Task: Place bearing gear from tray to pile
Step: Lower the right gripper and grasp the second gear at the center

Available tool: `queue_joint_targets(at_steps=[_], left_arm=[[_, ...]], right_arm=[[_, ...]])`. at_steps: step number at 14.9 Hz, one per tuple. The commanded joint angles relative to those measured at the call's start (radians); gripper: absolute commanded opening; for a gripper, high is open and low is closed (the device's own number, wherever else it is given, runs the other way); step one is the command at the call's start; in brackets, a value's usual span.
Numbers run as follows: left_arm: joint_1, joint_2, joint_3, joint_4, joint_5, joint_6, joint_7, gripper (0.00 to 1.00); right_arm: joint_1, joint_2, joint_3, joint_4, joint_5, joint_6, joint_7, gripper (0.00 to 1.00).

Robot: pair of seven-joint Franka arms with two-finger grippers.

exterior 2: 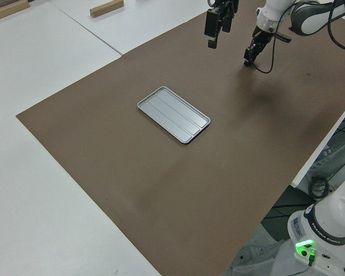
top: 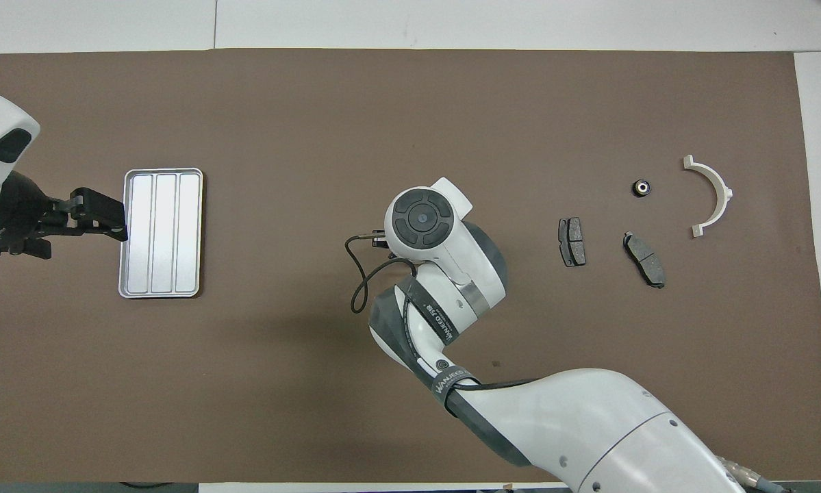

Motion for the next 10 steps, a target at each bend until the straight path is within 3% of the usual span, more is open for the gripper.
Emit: queue_joint_targets(at_steps=[1,4,7,10], left_arm=[[-0.007,-0.007,0.007,0.000,0.019,0.008,-0.001,1.00],[-0.004,-0.008,0.007,-0.003,0.019,0.005,-0.002,1.00],[-0.004,-0.008,0.007,-0.003,0.019,0.005,-0.002,1.00],[-0.004,-0.008,0.007,-0.003,0.019,0.005,-0.002,1.00]], right_arm=[[-0.011,-0.003,0.006,-0.013,0.026,0.027,-0.056,0.00],[-0.043,-0.004,0.006,0.033,0.024,-0.043,-0.123,0.00],[-0.130,-0.015,0.007,0.149,0.026,-0.210,-0.243,0.00],[-0.238,-0.036,0.009,0.205,0.026,-0.287,-0.384,0.00]])
